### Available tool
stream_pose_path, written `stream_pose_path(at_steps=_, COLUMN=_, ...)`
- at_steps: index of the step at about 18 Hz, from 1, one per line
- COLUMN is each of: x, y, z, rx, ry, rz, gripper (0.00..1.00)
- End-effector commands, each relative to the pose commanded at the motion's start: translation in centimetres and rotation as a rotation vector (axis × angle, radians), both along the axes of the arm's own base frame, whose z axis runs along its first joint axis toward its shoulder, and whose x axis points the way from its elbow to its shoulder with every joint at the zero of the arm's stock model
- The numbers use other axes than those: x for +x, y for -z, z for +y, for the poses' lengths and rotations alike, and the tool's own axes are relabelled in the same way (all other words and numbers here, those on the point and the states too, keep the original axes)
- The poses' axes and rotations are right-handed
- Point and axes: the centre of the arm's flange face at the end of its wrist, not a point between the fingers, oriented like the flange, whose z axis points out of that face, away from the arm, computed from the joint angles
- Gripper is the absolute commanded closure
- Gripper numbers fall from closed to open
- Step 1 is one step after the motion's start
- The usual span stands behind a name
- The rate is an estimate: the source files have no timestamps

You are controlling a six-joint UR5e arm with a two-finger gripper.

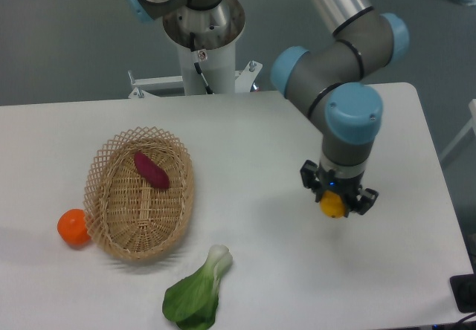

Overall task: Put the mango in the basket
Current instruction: 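Carry the held mango over to the wicker basket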

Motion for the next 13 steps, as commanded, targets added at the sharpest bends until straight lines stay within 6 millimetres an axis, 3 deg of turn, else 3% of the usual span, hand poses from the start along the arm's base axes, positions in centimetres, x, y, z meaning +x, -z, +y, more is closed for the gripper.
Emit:
stream_pose_path(at_steps=4, x=6.1, y=-1.7, z=3.6, rx=0.028, ry=0.082, rz=0.006, gripper=0.48)
stream_pose_path(at_steps=10, x=15.8, y=-0.6, z=7.6, rx=0.013, ry=0.195, rz=-0.014, gripper=0.48)
stream_pose_path(at_steps=13, x=19.1, y=0.0, z=8.8, rx=0.010, ry=0.248, rz=-0.025, gripper=0.48)
